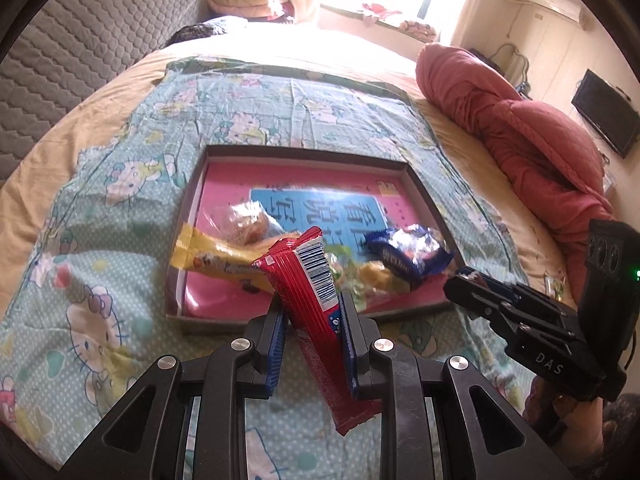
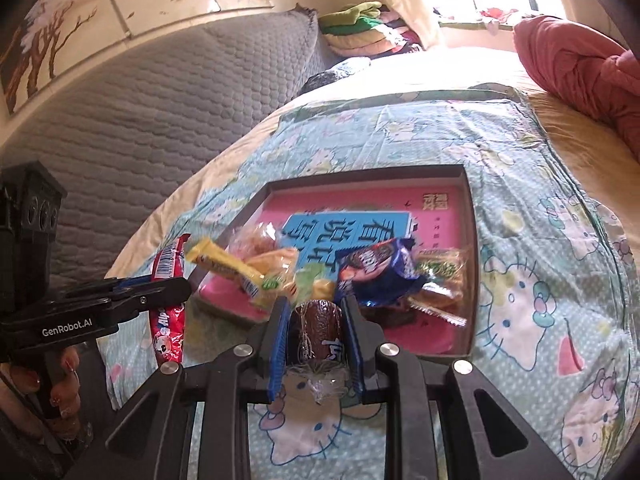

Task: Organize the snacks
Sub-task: 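Carry the red candy stick over the tray with the left tool while the right tool carries the chocolate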

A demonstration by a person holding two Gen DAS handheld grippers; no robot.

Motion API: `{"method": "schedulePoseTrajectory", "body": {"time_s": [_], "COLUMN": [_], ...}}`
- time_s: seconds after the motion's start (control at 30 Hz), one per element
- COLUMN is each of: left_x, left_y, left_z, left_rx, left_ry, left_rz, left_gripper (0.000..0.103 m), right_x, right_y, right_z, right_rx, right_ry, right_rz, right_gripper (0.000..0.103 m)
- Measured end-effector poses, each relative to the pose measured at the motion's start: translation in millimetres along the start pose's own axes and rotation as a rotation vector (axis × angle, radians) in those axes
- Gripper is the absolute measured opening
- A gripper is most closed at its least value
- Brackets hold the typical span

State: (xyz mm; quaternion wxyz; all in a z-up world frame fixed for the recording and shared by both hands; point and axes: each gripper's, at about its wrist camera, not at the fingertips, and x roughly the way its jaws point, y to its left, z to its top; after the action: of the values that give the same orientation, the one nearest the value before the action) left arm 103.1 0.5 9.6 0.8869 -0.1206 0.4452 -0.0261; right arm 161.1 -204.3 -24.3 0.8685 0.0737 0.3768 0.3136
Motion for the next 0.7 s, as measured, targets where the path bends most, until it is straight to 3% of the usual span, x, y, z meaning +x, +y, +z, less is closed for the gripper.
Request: {"method": "schedulePoseTrajectory", "body": {"time_s": [0.7], "left_x": [-0.5], "left_y": [7.9], "left_z": [20.2], "left_rx": [-0.034], "left_ry": [-0.06], "left_rz": [0.024], "left_gripper": [0.025], "right_x": [-10.6], "right_y": [-25.0], "right_z": [10.5], "right_rx": [0.079], "right_ry": [-0.05], "right_rz": [-0.033], "right_gripper": [0.026]}}
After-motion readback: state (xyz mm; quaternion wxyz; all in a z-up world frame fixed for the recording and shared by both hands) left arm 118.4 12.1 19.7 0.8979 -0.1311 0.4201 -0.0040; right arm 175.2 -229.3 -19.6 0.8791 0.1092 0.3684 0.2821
